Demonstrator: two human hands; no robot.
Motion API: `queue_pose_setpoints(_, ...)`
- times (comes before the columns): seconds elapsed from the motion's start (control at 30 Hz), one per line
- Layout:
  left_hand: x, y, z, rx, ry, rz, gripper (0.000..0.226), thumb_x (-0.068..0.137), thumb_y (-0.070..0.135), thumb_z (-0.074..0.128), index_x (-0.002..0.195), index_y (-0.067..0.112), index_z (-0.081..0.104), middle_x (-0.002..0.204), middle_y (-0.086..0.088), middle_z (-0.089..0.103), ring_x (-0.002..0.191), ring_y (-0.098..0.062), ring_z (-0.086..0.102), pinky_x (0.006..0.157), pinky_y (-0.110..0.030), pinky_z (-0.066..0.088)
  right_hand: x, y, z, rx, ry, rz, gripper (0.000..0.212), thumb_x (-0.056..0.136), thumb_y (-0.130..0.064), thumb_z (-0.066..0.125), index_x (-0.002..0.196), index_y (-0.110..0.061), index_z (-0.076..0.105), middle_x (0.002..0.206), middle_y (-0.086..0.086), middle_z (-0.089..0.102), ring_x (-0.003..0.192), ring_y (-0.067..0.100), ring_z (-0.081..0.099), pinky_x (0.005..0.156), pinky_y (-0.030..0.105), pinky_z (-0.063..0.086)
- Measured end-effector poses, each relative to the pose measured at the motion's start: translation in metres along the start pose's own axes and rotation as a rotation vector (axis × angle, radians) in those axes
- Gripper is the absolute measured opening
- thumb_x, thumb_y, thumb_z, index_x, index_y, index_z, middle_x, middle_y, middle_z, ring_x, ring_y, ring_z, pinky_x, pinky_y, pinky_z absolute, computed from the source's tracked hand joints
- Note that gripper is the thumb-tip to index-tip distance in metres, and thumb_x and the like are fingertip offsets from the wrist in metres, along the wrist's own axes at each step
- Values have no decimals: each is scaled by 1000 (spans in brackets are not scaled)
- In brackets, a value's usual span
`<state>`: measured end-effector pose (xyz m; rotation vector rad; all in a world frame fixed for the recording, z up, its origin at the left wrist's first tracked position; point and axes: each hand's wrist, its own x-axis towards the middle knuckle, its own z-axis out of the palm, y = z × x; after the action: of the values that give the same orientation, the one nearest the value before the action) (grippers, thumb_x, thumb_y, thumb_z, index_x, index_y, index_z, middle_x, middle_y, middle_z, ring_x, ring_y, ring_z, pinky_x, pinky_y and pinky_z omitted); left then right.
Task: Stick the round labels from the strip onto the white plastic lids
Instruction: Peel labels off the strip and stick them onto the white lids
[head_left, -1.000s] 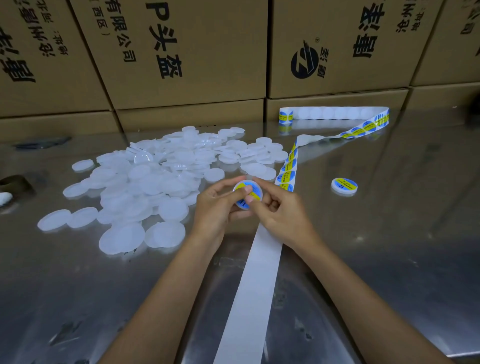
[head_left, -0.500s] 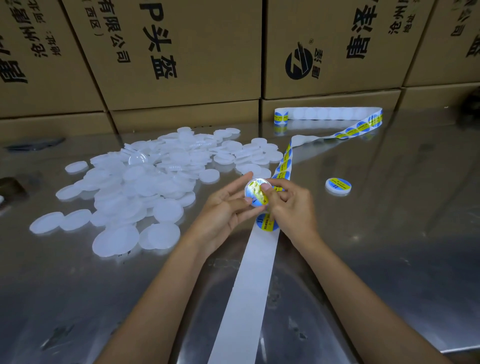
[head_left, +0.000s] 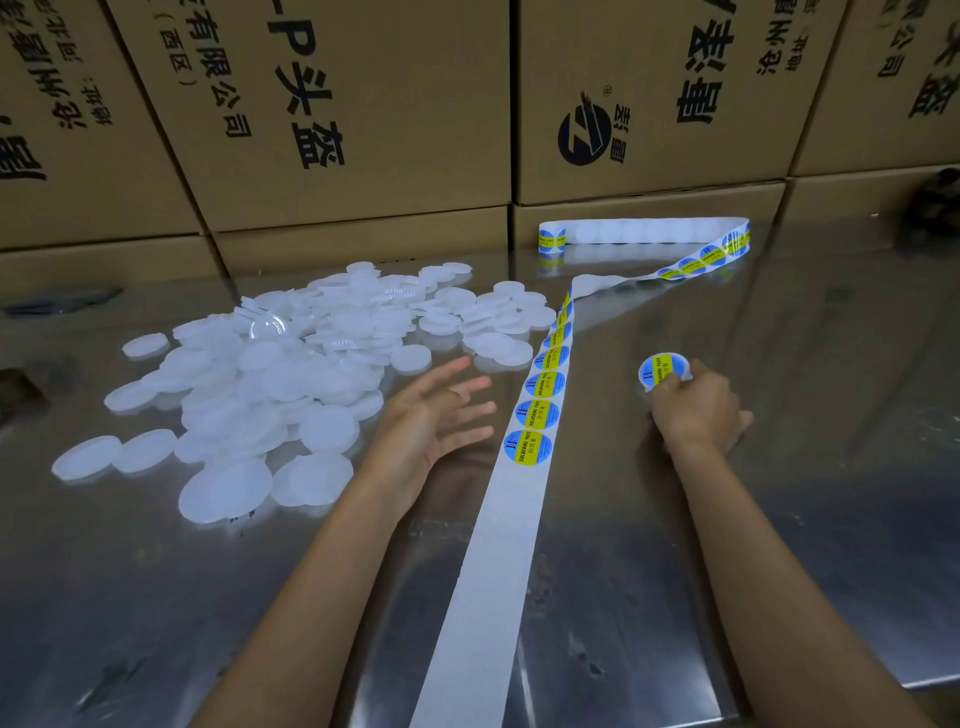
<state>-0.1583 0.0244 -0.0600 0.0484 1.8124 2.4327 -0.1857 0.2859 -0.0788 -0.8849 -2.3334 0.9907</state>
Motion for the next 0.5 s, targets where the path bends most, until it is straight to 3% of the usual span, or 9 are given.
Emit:
queue_pose_setpoints(0.2, 3, -4, -4, 139, 105, 44, 33, 98, -2, 51, 121, 17, 67, 106, -7, 77, 91, -24, 74, 69, -29, 60, -4, -2, -3, -75, -5, -10, 55, 95, -20, 49, 147, -7, 38, 126, 19, 62, 119, 37, 55, 105, 42, 23)
queue_pose_setpoints(0.27, 5, -4, -6, 281, 232, 106, 36, 95, -6, 47, 117, 12, 69, 101, -9, 76, 86, -22, 71, 69, -30, 60, -7, -4, -3, -60, -7, -36, 54, 93, -19, 50, 146, -11, 41, 125, 18, 63, 117, 36, 56, 103, 40, 23)
queue_pose_setpoints(0.33, 7, -2, -14, 560, 412, 212, 36, 91, -5, 47, 112, 13, 70, 101, -5, 74, 96, -24, 67, 83, -36, 57, -13, -7, -2, -27, -10, -81, 43, 91, -18, 51, 134, -16, 53, 117, 16, 67, 111, 34, 59, 101, 38, 25)
queue_pose_setpoints(0.4, 6, 2, -29, 973, 605, 287, 31, 90, 4, 54, 115, 17, 69, 113, -6, 69, 112, -29, 59, 96, -39, 44, -20, -10, 1, -2, -38, -137, 35, 90, -17, 50, 124, -18, 59, 105, 13, 70, 103, 34, 60, 99, 36, 25)
queue_pose_setpoints(0.5, 4, 9, -49, 1406, 742, 175, 44, 88, 19, 62, 132, 15, 58, 133, -13, 52, 129, -33, 39, 103, -45, 27, -32, -16, 7, -3, -106, -240, 37, 90, -17, 48, 125, -19, 59, 94, 8, 73, 104, 31, 61, 102, 35, 24)
